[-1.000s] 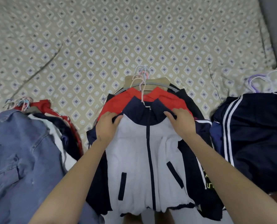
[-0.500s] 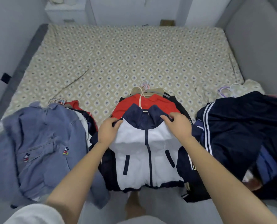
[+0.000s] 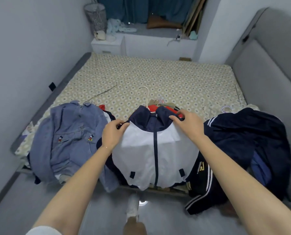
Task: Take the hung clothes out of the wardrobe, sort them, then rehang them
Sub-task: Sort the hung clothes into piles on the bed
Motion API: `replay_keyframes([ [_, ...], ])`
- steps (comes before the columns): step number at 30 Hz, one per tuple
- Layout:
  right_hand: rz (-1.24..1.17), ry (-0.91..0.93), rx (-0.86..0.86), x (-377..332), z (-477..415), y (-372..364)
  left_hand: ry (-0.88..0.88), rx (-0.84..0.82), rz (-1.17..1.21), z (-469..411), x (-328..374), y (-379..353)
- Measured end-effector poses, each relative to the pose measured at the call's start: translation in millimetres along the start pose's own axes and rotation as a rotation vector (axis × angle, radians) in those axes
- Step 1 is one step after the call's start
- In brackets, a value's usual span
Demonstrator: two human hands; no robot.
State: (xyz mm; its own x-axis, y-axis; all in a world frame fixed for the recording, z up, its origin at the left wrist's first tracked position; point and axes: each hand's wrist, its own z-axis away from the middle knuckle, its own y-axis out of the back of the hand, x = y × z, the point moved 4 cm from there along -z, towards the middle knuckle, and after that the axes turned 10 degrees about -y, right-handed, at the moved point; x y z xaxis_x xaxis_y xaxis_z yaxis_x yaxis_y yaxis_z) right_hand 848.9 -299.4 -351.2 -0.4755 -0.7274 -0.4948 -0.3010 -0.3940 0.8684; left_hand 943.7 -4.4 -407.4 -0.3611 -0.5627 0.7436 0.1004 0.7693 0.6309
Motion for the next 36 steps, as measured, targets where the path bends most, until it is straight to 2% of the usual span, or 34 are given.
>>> replay_keyframes([
  [7,-0.039,0.11,0.007,-36.8,36.9,12.8,0.025,0.128,-0.014,42.6,19.1,67.8],
  [14,-0.1,0.156,-0.002,-90.9,69.1,-5.7,0.007,0.206,-0.062,62.1,9.1,140.4],
  [23,-0.08,0.186,-0.028,-185.3,113.6,-64.2,0.023,0.23,-0.065,81.9,-70.6,233.3],
  [36,-0.053,0.131,-0.112,-373.6,179.7,-192.6,0.137,0.186,-0.035,84.2,-238.6,387.9],
])
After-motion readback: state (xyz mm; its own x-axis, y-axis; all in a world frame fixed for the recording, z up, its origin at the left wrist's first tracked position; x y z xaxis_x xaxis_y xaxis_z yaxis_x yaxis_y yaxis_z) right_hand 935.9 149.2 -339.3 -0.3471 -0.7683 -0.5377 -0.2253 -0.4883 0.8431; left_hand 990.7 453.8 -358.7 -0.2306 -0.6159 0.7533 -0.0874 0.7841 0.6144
